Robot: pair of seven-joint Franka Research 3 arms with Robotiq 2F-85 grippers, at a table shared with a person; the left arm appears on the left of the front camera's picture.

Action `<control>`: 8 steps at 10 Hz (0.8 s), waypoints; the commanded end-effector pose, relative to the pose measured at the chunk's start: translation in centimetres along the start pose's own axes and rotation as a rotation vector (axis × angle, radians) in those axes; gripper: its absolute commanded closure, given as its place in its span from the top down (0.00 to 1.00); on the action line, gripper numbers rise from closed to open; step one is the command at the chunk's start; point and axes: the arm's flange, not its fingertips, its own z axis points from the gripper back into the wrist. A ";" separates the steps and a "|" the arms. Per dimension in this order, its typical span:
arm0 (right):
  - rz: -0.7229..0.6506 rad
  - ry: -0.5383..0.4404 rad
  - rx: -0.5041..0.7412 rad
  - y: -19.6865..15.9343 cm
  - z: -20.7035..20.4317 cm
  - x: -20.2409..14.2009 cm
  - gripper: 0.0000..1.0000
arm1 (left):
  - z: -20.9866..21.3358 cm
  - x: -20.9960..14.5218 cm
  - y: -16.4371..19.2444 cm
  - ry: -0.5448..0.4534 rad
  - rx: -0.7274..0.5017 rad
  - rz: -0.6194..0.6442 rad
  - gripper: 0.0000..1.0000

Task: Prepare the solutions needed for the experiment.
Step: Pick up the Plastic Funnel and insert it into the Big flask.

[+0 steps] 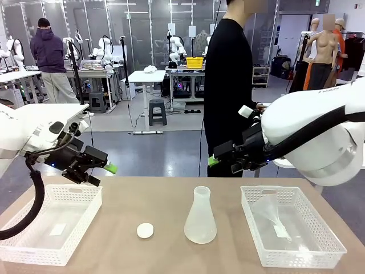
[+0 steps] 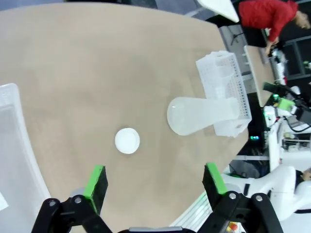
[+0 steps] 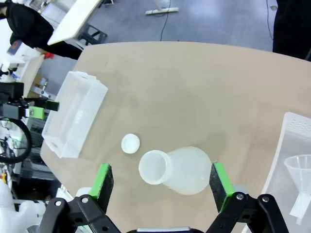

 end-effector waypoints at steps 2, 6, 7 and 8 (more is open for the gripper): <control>0.044 -0.006 -0.069 0.5 0.1 -0.2 1.00 | 0.0 0.0 0.0 0.000 0.000 0.000 1.00; -0.171 0.006 0.136 -2.0 -0.4 -0.2 1.00 | 0.1 2.9 4.6 0.016 -0.372 0.237 1.00; -0.248 0.008 0.195 -2.5 -0.5 -0.1 1.00 | 0.2 2.8 4.9 0.048 -0.473 0.248 1.00; -0.330 0.026 0.287 -3.0 -0.7 -0.1 1.00 | 0.6 2.5 5.3 0.058 -0.531 0.235 1.00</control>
